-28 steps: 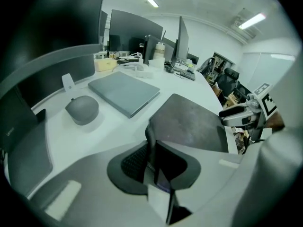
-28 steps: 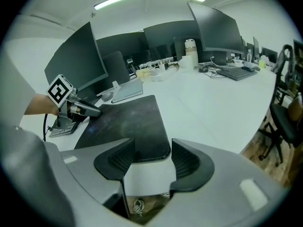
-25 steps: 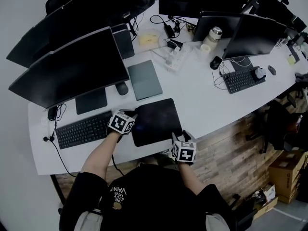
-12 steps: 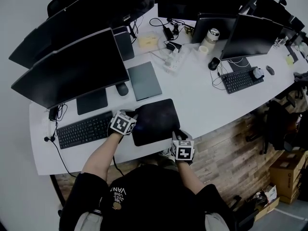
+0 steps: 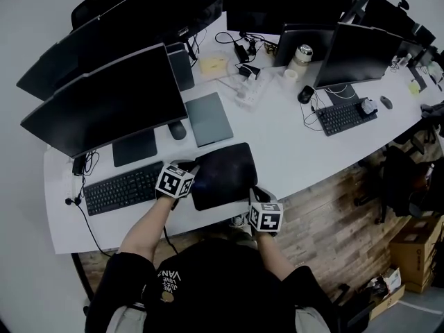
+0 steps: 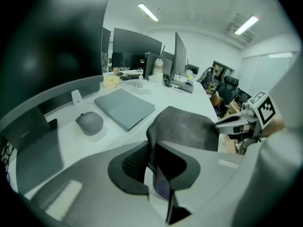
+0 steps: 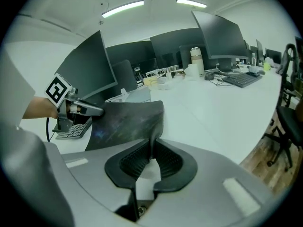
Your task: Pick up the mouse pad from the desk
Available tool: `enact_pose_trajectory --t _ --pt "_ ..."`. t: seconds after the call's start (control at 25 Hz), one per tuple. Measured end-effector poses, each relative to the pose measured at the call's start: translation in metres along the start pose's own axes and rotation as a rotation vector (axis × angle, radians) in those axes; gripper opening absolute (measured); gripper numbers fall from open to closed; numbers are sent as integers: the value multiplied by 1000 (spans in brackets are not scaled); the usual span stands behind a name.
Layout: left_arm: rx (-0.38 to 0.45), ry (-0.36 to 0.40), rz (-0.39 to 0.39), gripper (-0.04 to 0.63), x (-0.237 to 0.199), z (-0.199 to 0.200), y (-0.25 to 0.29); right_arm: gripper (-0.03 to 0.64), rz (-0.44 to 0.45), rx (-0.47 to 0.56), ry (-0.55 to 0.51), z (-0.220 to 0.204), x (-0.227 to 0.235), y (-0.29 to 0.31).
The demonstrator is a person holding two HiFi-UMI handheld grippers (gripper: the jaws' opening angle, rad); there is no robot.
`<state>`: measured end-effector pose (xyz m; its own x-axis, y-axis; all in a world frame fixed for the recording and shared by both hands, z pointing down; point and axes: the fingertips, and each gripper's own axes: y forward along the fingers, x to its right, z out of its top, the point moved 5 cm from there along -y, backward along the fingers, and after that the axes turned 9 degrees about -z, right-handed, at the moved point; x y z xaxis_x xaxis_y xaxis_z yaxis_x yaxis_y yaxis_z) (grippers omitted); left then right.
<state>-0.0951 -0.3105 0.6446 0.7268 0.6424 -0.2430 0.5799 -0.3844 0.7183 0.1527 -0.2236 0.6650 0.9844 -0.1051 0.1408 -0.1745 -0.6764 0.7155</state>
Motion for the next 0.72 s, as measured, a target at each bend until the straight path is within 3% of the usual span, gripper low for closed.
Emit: enact_pose_trajectory --t 0.72 --pt "263 26 -33 41 38 14 -80 41 9 187 104 22 -13 -70"
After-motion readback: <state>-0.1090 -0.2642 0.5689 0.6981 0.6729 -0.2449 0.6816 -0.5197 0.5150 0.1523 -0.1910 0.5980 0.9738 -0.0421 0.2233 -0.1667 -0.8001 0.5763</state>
